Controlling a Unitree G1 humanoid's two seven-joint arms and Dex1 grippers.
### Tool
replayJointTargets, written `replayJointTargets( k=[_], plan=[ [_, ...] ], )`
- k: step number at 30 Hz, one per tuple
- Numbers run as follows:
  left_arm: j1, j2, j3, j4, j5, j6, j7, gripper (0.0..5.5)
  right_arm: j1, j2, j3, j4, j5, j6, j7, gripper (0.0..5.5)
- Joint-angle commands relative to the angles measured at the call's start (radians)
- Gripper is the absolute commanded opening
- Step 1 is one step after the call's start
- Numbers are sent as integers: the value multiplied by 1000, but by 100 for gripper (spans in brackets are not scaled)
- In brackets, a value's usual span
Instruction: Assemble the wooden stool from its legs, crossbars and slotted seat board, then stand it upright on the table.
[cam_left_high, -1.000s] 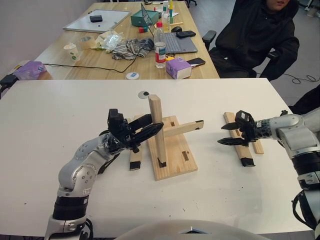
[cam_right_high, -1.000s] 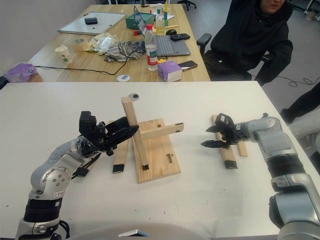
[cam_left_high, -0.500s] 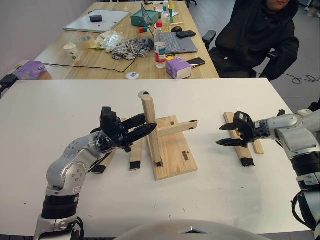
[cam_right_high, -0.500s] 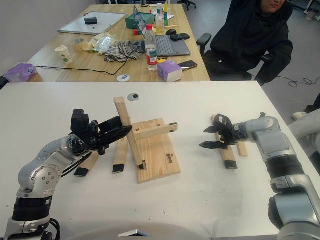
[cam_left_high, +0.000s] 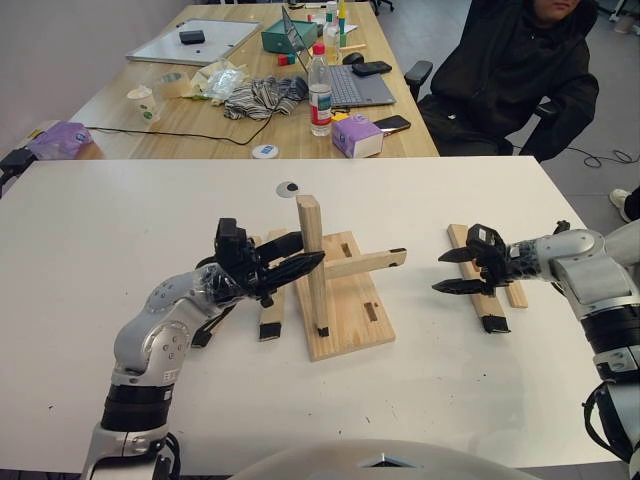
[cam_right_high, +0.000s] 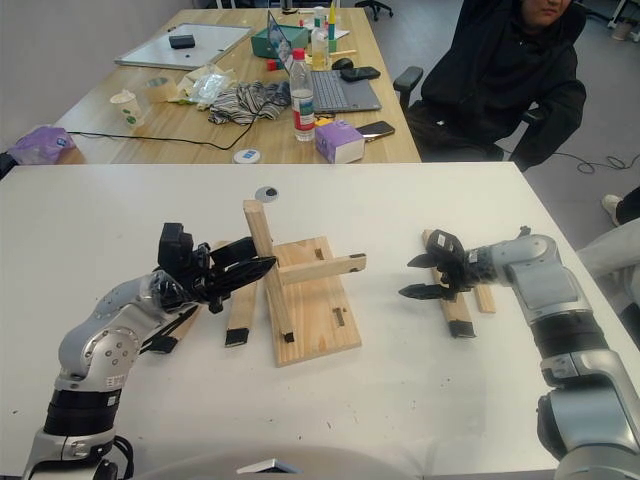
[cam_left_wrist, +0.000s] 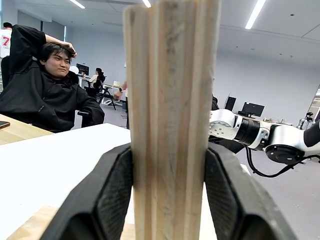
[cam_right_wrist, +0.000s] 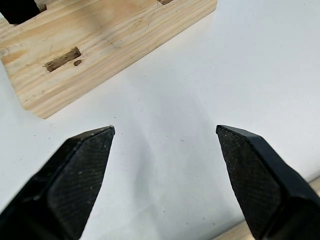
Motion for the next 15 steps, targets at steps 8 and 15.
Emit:
replayJointTargets(
  k=[8, 15],
  plan=[
    [-15, 34, 17, 56, 66, -49, -25, 203, -13, 0, 1, -11, -10, -8, 19, 375],
    [-12, 31, 2, 53, 105, -99, -37, 203, -14, 2, 1, -12, -9, -8, 21, 375]
  ],
)
